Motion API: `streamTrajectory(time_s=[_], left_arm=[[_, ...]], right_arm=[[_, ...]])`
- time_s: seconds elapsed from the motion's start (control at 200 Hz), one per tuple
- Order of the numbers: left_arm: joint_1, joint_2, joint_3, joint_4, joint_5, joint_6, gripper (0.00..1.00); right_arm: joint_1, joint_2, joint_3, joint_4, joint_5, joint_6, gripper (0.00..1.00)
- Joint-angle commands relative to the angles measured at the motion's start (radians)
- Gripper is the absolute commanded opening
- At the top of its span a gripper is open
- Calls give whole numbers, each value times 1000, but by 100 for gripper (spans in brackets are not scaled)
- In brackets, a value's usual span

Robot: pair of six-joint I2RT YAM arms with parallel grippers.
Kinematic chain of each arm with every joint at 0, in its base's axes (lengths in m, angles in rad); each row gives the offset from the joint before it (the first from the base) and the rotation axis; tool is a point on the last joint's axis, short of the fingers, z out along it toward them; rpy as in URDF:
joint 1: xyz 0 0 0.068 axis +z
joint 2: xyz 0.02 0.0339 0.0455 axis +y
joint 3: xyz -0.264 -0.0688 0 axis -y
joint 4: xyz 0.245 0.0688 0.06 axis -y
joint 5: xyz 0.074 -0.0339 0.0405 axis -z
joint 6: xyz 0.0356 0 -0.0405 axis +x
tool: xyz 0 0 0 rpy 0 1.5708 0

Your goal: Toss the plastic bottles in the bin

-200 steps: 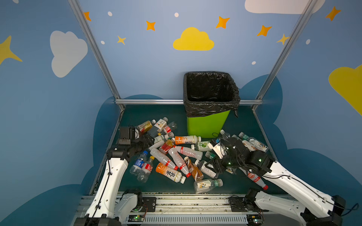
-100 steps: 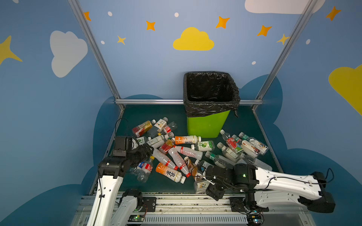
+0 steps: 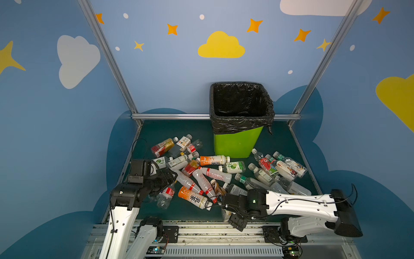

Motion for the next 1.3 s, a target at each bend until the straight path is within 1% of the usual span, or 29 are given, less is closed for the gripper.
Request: streamTrajectory(time_s=[0.0, 0.115, 0.195, 0.471, 0.641, 0.736, 0.881, 0.971, 1.177, 1.292], left_arm=[[-4, -1, -2, -19, 10, 0, 86], [-3, 2, 2, -14, 13, 1, 86], [-3, 4, 2, -15, 18, 6, 86], [-3, -4, -2, -38, 14, 27, 86], [-3, -22, -8, -51, 5, 28, 86], [-3, -30, -16, -51, 5, 24, 86], [-3, -37, -21, -53, 2, 17, 86], [-3, -40, -20, -51, -1, 14, 86], [-3, -36, -13, -49, -7, 12, 86], [-4, -26, -5, -49, -8, 16, 86]], right_arm=[[1, 82, 63, -30, 89, -19, 83], [2, 152, 104, -49, 146, -39, 85], [-4, 179, 118, -51, 150, -60, 86], [-47, 210, 117, -32, 8, -116, 86], [-82, 259, 125, -33, -69, -137, 86], [-92, 283, 129, -39, -88, -140, 86], [-101, 311, 131, -40, -87, -134, 85], [-108, 318, 128, -33, -86, -130, 80], [-110, 281, 139, -69, -64, -114, 56], [-98, 227, 171, -117, -83, -101, 52]])
